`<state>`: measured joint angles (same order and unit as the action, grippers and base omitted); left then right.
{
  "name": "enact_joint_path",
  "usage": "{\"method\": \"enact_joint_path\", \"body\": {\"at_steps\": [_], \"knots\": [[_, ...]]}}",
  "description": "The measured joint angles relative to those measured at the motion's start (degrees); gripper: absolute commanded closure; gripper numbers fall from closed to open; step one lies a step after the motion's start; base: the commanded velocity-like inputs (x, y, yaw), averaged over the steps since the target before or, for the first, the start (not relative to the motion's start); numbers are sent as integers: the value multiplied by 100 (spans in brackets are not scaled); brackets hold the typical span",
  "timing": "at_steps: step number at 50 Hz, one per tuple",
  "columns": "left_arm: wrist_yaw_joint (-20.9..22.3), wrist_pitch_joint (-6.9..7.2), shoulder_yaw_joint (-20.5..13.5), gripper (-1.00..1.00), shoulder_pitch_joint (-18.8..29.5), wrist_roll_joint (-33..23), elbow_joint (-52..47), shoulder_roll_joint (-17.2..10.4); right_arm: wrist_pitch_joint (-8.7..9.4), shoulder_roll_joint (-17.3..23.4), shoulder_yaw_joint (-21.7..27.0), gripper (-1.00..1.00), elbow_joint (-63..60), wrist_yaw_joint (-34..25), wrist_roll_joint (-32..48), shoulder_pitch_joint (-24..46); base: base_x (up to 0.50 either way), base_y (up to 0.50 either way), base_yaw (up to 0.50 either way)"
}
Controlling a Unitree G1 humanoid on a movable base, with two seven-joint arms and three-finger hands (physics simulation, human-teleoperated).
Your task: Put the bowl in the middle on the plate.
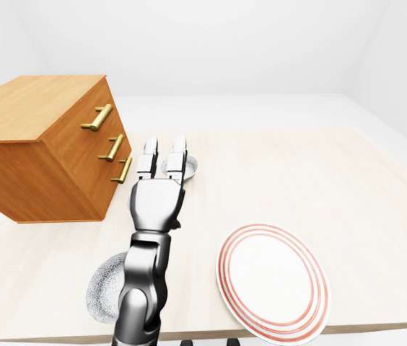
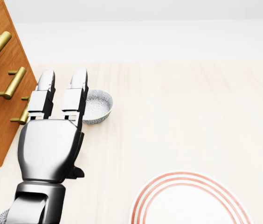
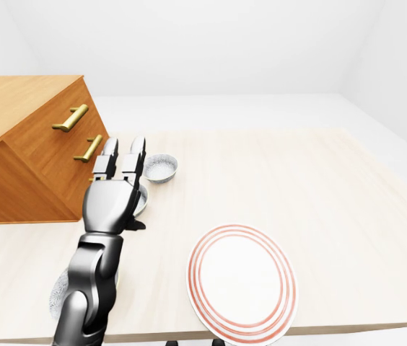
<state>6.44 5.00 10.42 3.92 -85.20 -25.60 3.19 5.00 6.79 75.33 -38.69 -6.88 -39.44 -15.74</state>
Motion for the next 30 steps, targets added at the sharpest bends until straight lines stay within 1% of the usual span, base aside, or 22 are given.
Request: {"method": "enact_joint_path", "body": {"at_steps": [15,24,30], "knots": [[669,0,-92,-100,263,-459,587,15,0,-41,-23,-100,-29,-64,-25,-17,0,0,0],[1185,0,-126,-100,427,-671,763,81,0,-48,-10,-100,-44,-76,-57,-27,0,0,0],[1208,0,-173,-100,477,-605,1022,83,0,-53,-7,-100,-44,-83,-68,-32,0,0,0]]}}
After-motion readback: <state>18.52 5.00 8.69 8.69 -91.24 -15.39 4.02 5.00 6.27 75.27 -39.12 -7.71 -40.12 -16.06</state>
